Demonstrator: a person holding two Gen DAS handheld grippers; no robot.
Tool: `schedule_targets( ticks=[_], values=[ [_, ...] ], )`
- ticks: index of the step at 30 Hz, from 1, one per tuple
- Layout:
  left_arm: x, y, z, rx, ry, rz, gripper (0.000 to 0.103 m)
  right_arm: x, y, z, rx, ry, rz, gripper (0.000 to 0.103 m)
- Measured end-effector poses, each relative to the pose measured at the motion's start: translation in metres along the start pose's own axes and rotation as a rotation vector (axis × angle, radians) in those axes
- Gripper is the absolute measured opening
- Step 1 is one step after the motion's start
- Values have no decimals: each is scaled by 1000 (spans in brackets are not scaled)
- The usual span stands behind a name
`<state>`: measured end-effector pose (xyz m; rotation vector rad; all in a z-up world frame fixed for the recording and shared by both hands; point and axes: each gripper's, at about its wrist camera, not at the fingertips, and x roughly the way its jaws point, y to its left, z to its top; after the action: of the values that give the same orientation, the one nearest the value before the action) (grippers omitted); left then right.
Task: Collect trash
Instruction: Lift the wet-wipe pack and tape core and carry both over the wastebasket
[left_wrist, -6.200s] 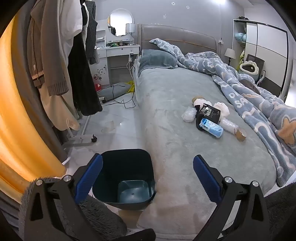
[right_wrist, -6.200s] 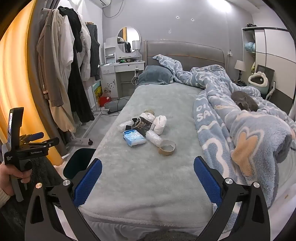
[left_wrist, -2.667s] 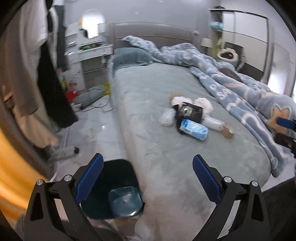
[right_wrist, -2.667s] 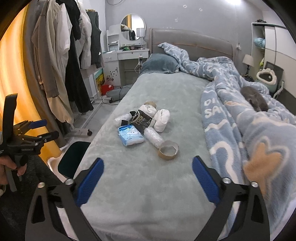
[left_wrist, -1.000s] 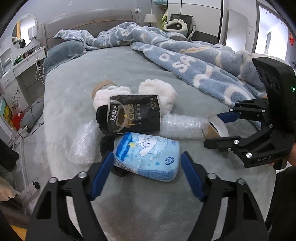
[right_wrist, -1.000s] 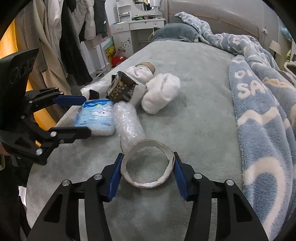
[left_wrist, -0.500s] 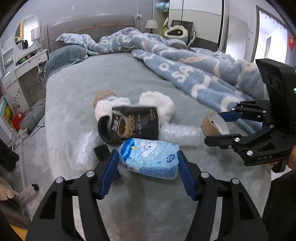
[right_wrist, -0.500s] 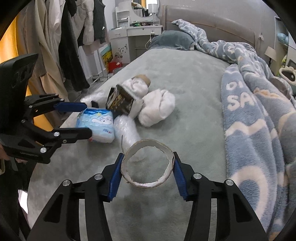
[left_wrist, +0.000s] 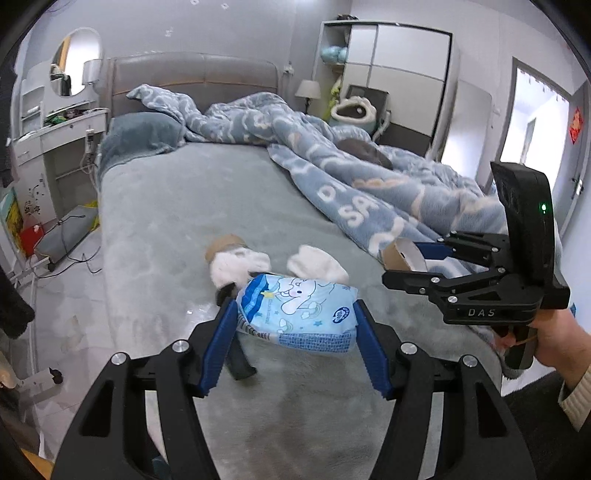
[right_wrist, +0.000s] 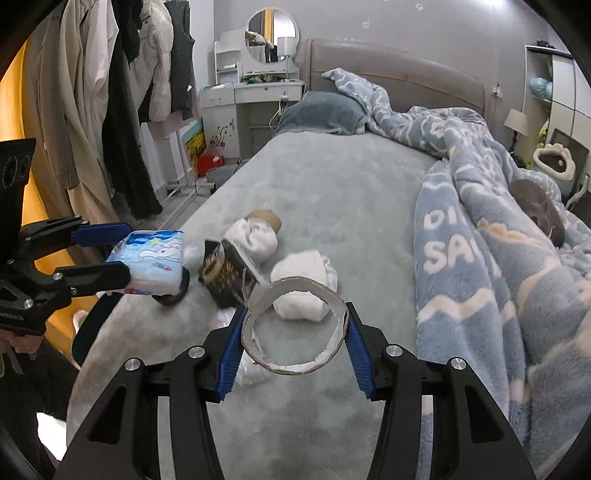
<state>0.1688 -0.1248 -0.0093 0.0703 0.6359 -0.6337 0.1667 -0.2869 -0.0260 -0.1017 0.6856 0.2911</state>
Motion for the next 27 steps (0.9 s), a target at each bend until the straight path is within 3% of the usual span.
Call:
schedule_targets(
  ticks=[18,27],
  values=[
    [-38,91,-31,-129,26,291,66,22,85,47,-68,-55,72,52],
    [-47,137,-66,-171,128,395,66,43,137,63,-103,-47,147,52]
  ],
)
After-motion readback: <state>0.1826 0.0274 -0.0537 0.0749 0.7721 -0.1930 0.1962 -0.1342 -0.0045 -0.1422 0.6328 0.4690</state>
